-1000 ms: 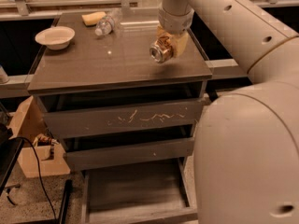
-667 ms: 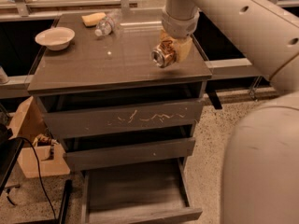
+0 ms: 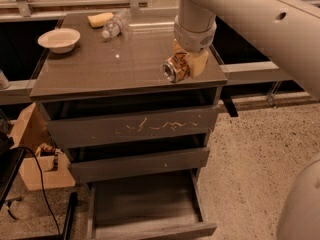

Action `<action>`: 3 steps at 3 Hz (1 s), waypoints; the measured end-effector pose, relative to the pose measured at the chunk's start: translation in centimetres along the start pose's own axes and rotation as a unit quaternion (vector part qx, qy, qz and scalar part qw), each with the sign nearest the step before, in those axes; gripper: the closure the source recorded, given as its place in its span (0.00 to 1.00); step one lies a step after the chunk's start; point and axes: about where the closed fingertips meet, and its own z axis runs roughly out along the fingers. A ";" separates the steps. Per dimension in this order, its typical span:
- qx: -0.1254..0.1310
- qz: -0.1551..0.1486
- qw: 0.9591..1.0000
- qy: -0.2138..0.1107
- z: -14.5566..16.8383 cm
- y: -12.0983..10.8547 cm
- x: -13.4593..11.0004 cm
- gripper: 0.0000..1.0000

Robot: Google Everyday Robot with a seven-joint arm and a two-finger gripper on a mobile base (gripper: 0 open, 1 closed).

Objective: Place orange can into bottom drawer

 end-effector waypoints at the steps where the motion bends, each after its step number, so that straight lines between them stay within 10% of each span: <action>1: 0.001 0.012 1.000 0.005 -1.6 1.7 -0.7 1.00; 3: 0.008 0.051 0.999 0.010 -4.7 6.4 -4.4 1.00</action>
Offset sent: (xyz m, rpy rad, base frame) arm -0.0892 -0.0056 0.0270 0.0173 -0.0109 -0.0713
